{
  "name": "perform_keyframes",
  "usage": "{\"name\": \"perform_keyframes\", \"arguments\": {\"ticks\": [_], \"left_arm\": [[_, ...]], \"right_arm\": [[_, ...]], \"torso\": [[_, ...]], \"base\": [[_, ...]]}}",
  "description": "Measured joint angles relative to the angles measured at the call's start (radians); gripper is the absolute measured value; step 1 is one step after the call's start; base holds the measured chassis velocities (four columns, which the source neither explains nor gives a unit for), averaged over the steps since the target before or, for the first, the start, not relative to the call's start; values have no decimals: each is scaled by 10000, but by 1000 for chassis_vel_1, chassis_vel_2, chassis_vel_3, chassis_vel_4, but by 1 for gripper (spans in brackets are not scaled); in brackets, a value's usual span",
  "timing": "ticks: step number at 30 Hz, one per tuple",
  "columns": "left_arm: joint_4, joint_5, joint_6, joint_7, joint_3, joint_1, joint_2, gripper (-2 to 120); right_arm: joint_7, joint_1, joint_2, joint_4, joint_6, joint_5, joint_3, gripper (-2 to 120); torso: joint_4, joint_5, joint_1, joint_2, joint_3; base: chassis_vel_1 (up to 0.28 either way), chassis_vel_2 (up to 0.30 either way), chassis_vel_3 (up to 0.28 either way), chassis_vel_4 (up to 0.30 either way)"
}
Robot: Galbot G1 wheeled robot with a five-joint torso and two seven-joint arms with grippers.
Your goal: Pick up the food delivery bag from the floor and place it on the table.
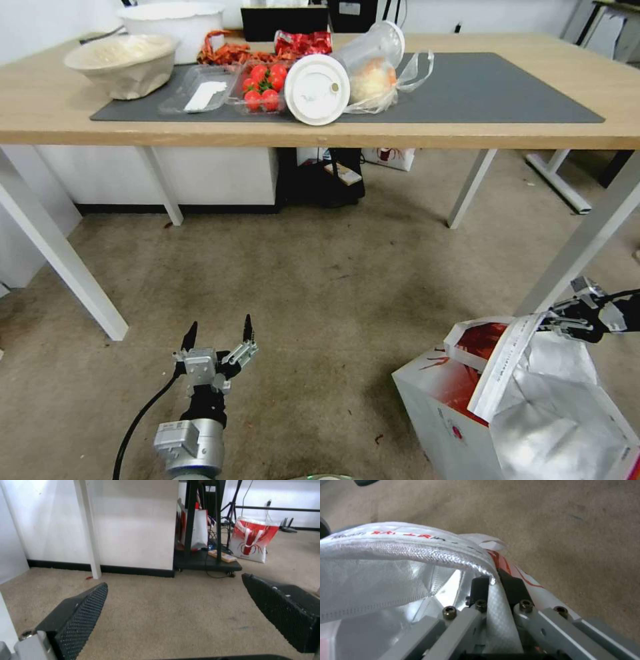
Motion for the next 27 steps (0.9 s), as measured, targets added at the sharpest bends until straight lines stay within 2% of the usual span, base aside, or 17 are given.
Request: {"name": "perform_keyframes", "arguments": {"ticks": [19,27], "left_arm": [[-237,98,-94,-175,-18,79,-22,100],[-186,-116,-562,-185,7,85,-6,100]], "right_arm": [[-20,-81,124,122,-60,113,10,0],[-10,-192,265,302,-77,83,50,0]], "torso": [[0,1,0,1,0],[0,1,0,15,7]], "base": [[0,0,0,0],[0,0,0,0]]}}
